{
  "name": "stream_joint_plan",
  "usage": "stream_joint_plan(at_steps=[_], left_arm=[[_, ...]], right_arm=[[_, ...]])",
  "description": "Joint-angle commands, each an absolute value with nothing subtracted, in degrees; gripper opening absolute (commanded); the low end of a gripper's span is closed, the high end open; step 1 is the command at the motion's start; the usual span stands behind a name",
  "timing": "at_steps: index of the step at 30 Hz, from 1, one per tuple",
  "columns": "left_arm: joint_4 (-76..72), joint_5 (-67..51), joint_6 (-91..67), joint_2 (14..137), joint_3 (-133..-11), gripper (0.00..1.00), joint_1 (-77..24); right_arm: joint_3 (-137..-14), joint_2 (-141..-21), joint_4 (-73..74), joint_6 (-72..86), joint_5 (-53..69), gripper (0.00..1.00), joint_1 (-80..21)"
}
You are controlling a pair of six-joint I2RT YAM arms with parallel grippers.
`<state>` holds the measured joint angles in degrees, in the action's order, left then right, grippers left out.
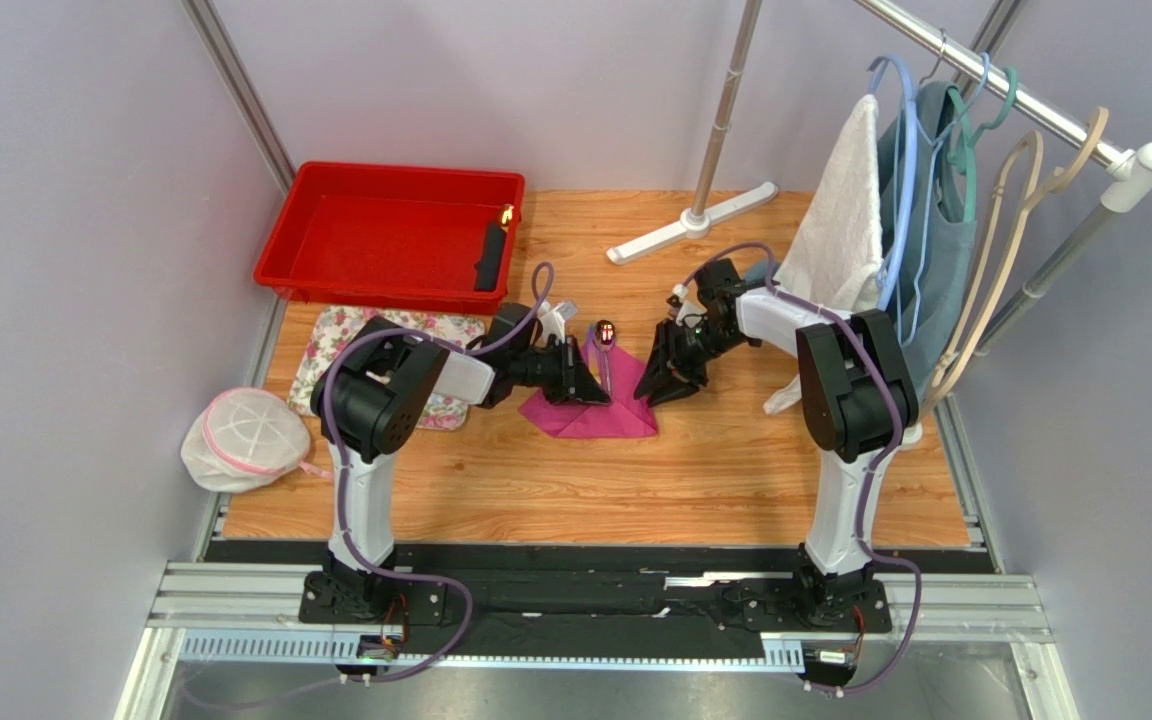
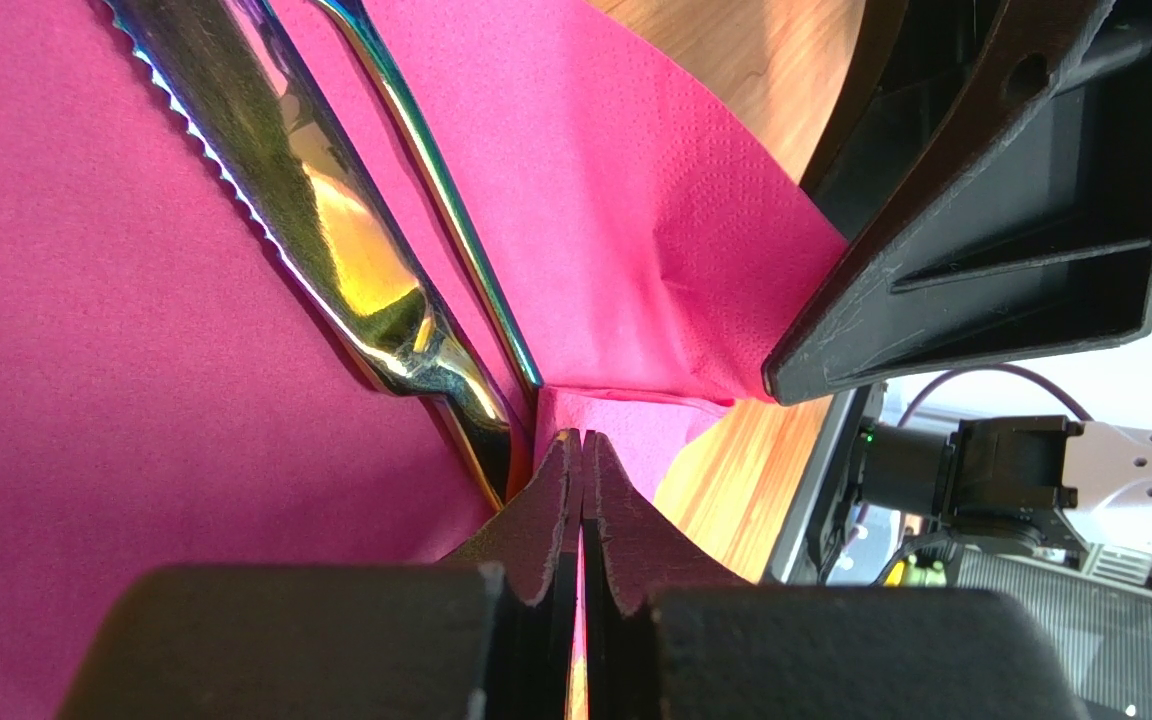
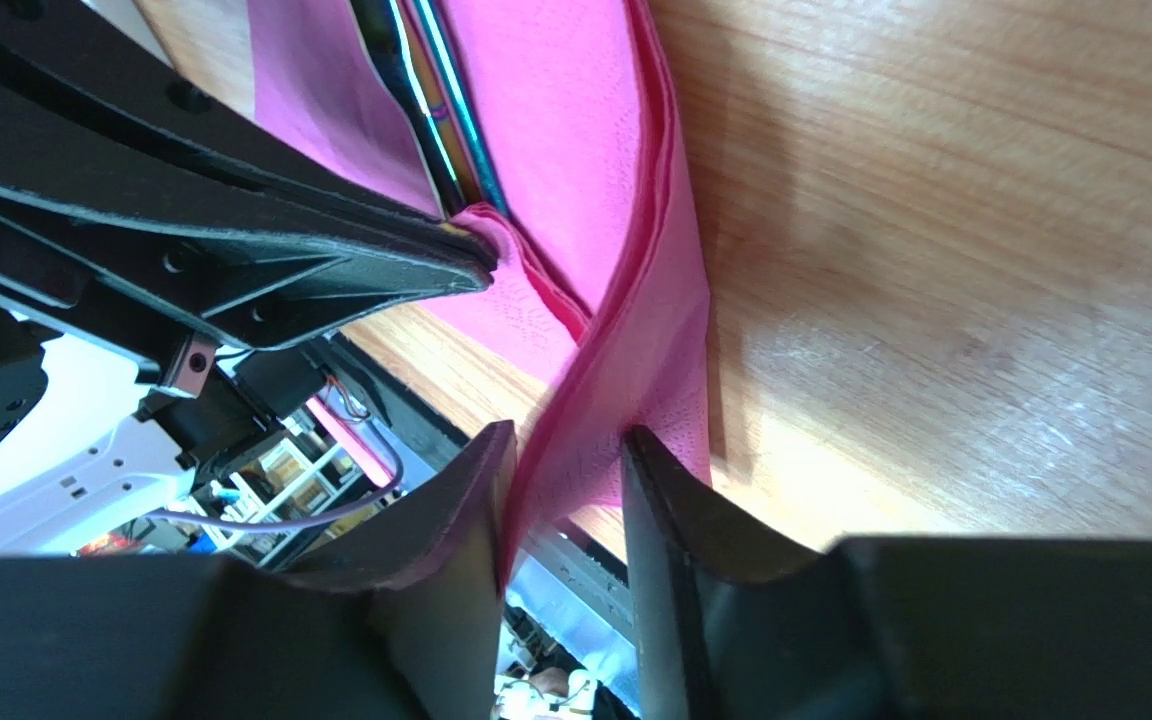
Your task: Place the utensils on the paper napkin and roll it up
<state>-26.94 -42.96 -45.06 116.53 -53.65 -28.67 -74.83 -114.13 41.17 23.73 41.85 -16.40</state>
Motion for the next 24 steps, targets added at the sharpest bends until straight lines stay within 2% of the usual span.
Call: stream_joint_plan(at_steps=[1,7,9,12,13,19,24], left_arm=[[-28.4,-42.4,-43.9,117.3,-54.8,0.00,-28.0],[-28.6,-42.5,-43.9,117.4,-54.9,0.00,-28.0],[-28.6,-42.5,-43.9,117.4,-54.9,0.00,-28.0],[-28.5,-42.4,-43.9,117.2,-54.9,0.00,-28.0],[-28.5,-42.3,-43.9,117.3,-54.8,0.00,-28.0],[-28.5,-42.1,-43.9,117.2,-54.8,0.00,-28.0],[-27.5,-41.7,-43.6,117.1,-55.1,0.00,-28.0]], right_arm=[[-74.7,-111.9,40.0,24.3,42.6,0.38,-16.3],[-74.9,-111.7,42.5,22.2,37.8,0.58,-16.3],[-74.8,-112.0,42.7,22.1,37.9,0.60,-16.3],[-74.9,-112.4,43.0,21.9,39.2,0.45,-16.2],[-74.9,-112.3,43.0,21.9,39.7,0.35,-16.3],[-75.7,-112.7,41.2,23.1,45.9,0.04,-16.4],[-76.4,-114.6,40.0,25.4,48.5,0.00,-17.0]])
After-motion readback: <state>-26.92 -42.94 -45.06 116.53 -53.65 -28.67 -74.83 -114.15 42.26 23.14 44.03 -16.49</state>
